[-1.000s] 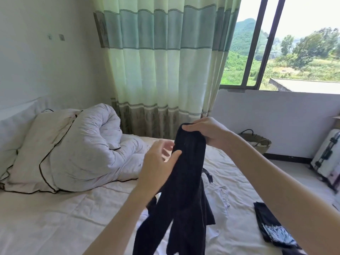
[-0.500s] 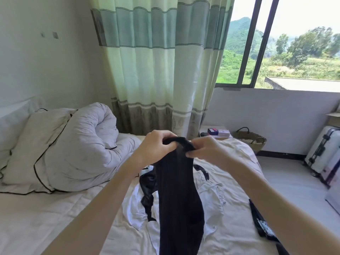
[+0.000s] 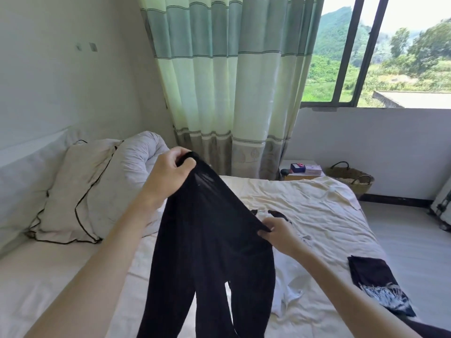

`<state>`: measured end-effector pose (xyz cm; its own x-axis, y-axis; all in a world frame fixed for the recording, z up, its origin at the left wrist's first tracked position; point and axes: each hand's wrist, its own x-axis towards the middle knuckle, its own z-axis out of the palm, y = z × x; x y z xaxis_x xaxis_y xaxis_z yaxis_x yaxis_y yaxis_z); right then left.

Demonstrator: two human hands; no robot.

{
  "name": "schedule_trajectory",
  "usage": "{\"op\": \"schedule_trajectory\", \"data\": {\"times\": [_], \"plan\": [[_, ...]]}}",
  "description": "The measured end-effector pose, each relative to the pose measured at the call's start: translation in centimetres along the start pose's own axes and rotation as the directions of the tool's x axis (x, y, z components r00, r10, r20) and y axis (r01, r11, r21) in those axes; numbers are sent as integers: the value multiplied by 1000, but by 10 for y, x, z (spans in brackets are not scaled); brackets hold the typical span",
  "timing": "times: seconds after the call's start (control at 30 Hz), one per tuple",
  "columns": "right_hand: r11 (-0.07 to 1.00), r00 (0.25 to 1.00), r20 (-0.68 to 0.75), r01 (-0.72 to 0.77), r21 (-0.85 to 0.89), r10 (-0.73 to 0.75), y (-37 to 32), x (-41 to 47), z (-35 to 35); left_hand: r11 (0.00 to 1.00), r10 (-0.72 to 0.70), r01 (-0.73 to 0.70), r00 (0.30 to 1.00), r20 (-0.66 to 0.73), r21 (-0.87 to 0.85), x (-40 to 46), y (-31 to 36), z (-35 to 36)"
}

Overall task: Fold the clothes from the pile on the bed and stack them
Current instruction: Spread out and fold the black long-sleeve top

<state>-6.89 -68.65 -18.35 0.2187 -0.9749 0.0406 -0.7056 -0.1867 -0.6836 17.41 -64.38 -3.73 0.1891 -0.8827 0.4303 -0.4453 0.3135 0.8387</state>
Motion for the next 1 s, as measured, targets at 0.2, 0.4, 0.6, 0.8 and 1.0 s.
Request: {"op": "schedule_trajectory", "data": {"times": [0.2,0.4,0.6,0.8,1.0], "plan": [[991,993,-37,-107,85,110,-8,13,-26,948,-33,49,998,-57,315,-18,-43,-64],[834,967,176,-248,493,184,-39,10,-23,929,-145,175,983,-113,327,-42,-80,-98],[670,985,98,-166,724,138,-61,0,-11,959,-259,252,965,39,130,-72,-81,-137],[836,992,78,40,548,-98,-64,-27,-19,971,-239,231,953,187,66,-119,-47,-161],[843,900,365,5,538,-238,-69,-85,-39,971,-228,227,974,0,-79,-178,-21,-167]]}}
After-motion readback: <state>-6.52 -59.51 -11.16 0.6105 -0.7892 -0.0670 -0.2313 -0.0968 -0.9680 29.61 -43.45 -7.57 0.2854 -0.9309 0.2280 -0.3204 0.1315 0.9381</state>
